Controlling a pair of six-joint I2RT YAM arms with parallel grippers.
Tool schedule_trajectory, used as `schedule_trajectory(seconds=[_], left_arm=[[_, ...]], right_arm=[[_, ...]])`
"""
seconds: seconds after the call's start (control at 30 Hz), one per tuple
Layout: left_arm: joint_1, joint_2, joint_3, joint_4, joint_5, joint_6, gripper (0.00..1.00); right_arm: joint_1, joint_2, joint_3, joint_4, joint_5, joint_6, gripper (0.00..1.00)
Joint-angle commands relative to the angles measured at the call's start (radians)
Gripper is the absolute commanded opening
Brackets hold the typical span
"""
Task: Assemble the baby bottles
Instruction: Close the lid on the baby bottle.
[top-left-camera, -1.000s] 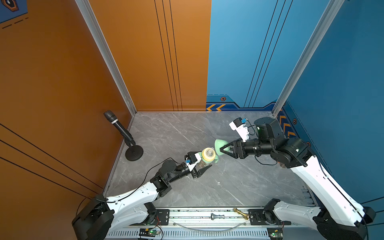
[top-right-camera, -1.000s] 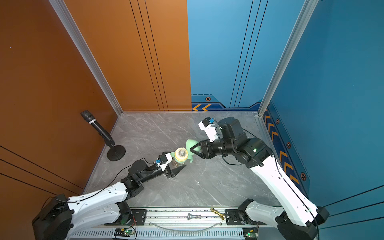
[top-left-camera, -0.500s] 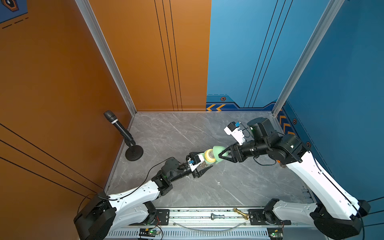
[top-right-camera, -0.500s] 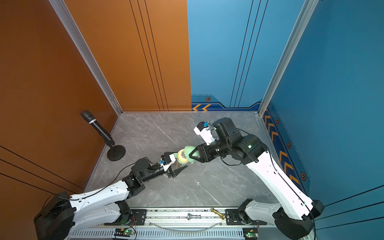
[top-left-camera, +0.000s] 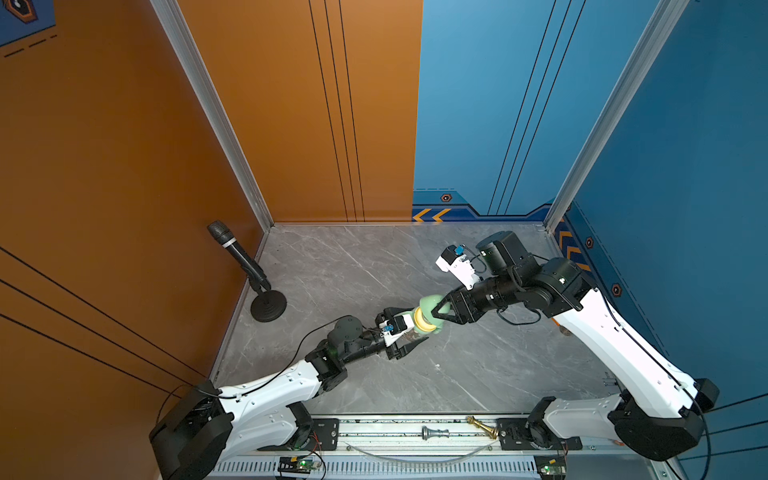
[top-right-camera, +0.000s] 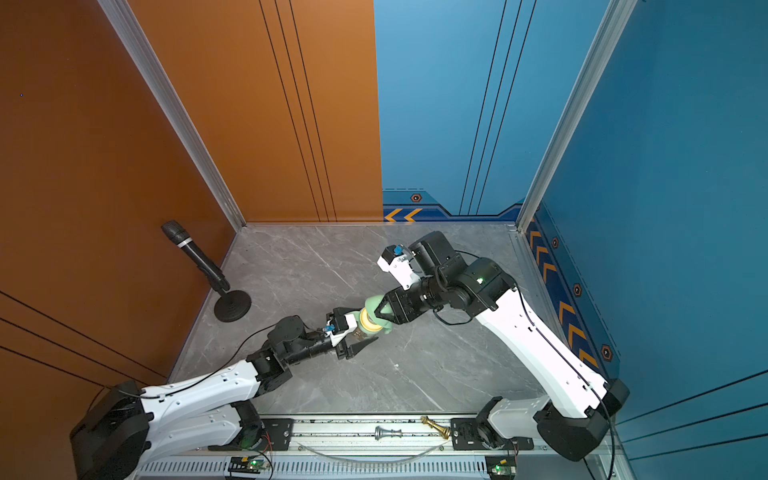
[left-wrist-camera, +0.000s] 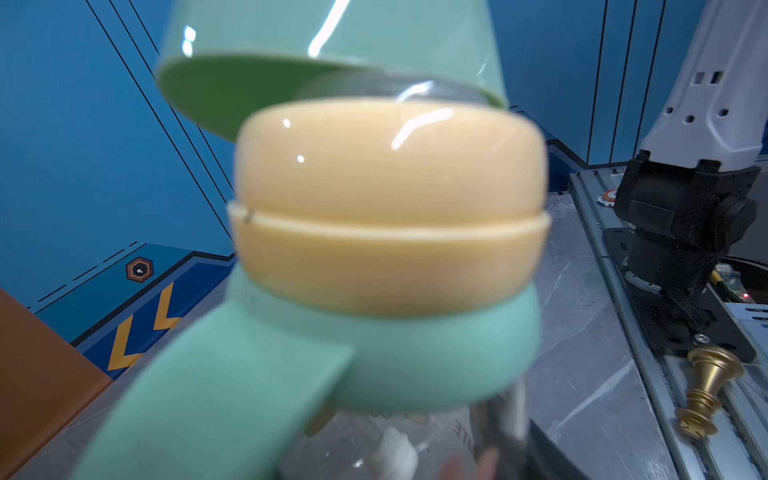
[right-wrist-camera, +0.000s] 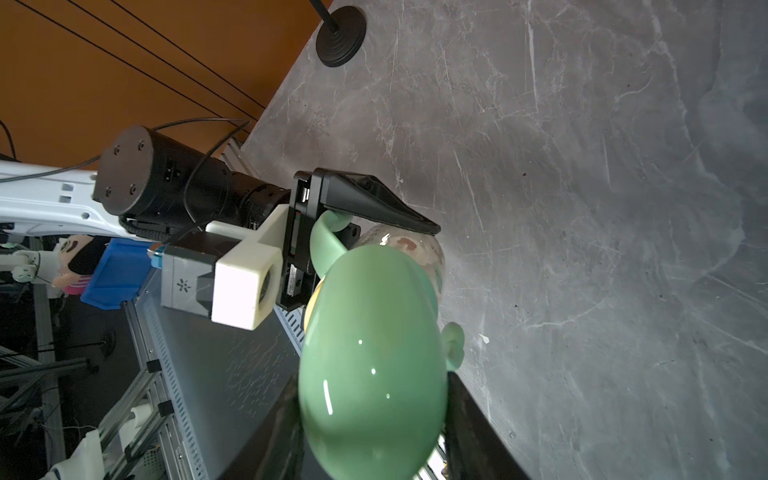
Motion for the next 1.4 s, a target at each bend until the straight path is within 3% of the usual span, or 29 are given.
schedule_trajectory(seconds=[0.0, 0.37, 0.5, 1.07, 1.37], left_arm=[[-0.004, 0.002, 0.089, 0.003, 0.032, -0.004, 0.26], [0.069, -0.015, 0.087, 0.068, 0.092, -0.147, 0.21], [0.067, -0.01, 0.087, 0.068, 0.097, -0.139, 0.2], [0.018, 0.02, 0.106, 0.072, 0.092, -0.105, 0.19], [0.025, 0.002, 0.106, 0.07, 0.098, -0.116, 0.15]], right_arm=[[0.052, 0.031, 0.009, -0.072, -0.03, -0.076, 0.46], [0.094, 0.025, -0.019, -0.081, 0.001, -0.123, 0.47], [0.094, 0.027, -0.013, -0.085, -0.043, -0.128, 0.46], [0.118, 0.122, 0.065, -0.12, -0.003, -0.147, 0.54], [0.126, 0.166, 0.088, -0.178, -0.007, -0.184, 0.53]])
